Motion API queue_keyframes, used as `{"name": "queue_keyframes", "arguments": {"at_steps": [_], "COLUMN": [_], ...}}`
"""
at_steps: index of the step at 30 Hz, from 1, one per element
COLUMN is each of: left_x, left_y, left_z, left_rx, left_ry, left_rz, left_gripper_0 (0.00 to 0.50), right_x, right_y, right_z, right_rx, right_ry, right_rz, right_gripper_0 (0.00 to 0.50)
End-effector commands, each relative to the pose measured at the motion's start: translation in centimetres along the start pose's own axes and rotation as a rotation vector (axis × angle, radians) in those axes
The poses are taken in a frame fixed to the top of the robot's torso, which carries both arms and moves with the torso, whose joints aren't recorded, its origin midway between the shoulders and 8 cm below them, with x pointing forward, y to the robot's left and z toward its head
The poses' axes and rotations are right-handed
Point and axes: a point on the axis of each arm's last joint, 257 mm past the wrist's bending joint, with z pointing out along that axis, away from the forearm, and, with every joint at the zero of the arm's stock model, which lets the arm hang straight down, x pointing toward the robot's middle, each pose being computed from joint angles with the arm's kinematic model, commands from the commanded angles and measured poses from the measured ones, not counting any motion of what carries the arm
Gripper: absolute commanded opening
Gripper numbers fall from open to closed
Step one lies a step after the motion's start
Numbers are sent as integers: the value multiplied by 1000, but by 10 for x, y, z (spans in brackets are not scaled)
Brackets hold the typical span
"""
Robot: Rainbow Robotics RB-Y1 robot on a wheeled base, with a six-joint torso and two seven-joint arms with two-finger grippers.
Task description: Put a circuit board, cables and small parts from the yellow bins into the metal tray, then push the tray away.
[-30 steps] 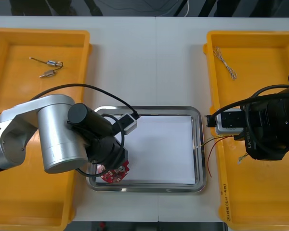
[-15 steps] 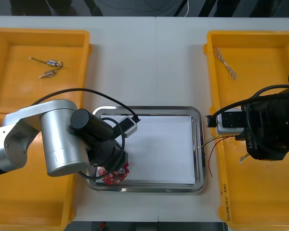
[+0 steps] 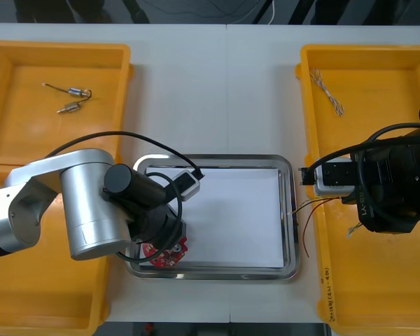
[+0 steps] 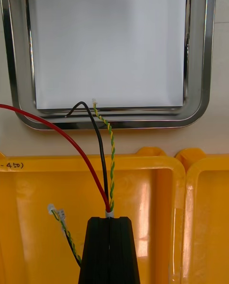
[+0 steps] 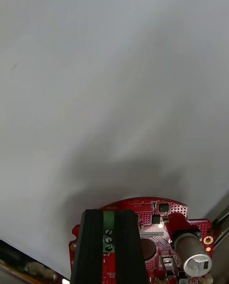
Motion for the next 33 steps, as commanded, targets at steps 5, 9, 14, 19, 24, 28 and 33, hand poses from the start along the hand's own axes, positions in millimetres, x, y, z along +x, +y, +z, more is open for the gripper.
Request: {"name": "queue_keyframes", "arguments": {"at_steps": [5, 9, 14, 19, 24, 28, 33], "left_x": [-10, -12, -13, -16, -25, -31, -34], "left_y": [13, 13, 13, 12, 12, 18, 27], "left_z": [-4, -5, -5, -7, -18, -33, -54], "left_rx": [-31, -30, -28, -18, 14, 0, -14], "left_ry": [-26, -33, -36, -45, -49, -46, -33], "left_rz": [-66, -69, -74, -87, -124, -134, -154], "left_gripper_0": [14, 340, 443, 495, 500, 500, 500], "right_x": [5, 5, 6, 6, 6, 5, -3], "right_y": [-6, -6, -6, -6, -6, -6, -3], "right_z": [-9, -9, -9, -9, -9, -9, -6], "right_rx": [34, 34, 33, 31, 31, 34, 34], "right_ry": [35, 35, 38, 37, 37, 35, 22], "right_rz": [-20, -22, -22, -22, -22, -23, -51], "right_gripper_0": [0, 0, 0, 0, 0, 0, 0]}}
